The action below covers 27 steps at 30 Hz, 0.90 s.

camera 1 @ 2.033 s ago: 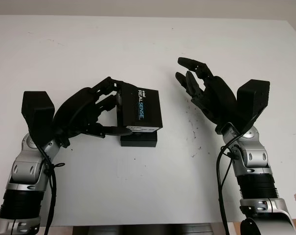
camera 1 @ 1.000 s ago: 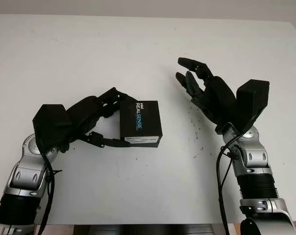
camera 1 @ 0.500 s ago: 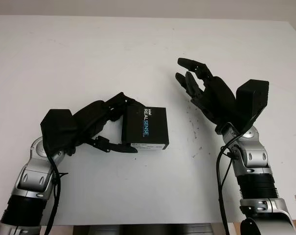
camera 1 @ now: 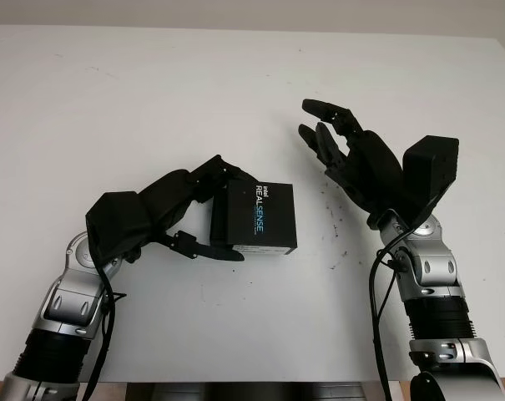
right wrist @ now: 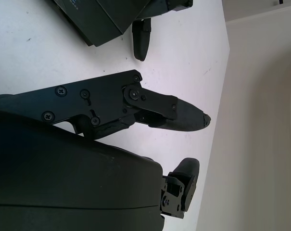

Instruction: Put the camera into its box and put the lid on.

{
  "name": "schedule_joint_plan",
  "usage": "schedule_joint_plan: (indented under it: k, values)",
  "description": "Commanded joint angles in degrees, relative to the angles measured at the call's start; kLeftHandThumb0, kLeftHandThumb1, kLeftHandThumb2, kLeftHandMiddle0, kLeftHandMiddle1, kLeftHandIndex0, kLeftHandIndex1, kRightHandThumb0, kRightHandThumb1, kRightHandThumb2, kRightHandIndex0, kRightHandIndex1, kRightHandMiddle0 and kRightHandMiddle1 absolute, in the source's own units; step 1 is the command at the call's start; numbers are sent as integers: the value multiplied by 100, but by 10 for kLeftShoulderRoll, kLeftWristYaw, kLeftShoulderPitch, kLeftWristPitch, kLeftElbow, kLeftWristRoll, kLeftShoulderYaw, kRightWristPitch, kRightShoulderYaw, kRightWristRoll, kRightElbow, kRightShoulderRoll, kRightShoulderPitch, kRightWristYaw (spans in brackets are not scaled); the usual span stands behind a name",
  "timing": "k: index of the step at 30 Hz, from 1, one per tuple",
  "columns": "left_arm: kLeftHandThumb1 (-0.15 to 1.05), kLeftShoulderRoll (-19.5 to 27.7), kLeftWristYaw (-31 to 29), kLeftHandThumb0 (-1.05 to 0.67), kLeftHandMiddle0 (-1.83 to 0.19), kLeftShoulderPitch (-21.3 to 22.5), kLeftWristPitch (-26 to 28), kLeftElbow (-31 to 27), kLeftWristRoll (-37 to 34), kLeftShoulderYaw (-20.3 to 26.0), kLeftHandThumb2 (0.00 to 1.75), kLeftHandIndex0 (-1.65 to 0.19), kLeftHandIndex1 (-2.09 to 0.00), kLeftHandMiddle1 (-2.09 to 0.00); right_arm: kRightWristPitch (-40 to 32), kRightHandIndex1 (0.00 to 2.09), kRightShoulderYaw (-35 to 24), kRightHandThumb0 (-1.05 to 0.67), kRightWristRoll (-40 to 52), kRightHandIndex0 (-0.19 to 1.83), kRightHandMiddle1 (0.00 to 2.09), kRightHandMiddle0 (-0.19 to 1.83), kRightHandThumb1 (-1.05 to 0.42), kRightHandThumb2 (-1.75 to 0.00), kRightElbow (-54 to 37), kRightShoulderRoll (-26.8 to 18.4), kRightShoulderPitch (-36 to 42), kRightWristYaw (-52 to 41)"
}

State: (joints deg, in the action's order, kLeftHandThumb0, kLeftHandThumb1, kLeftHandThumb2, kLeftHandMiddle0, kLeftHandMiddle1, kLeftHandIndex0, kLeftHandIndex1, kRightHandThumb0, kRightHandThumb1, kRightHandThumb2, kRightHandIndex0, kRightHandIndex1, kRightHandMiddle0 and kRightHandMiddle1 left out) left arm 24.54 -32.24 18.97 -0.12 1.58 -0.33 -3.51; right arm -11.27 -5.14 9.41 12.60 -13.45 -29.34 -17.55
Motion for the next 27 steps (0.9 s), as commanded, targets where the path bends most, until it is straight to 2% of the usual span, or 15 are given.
schedule_joint_plan:
  k: [1, 17, 27]
  values:
    - [105, 1, 2, -42, -4, -10, -10, -10, 4, -4, 37, -37, -164, -5, 2, 5, -2, -54, 0, 20, 86, -18, -105, -60, -3, -4, 1, -1]
    - [105, 4, 39, -43, -8, -15, -30, 2, 29, 3, 35, -41, -167, -6, 4, 5, -4, -54, 1, 19, 86, -19, -105, -61, 3, -6, 1, -7]
    - [105, 22, 82, -43, -11, -4, -56, 43, 53, 34, 40, -41, -167, -7, 11, 5, -5, -54, -2, 20, 87, -19, -105, -60, 9, -8, 1, -10]
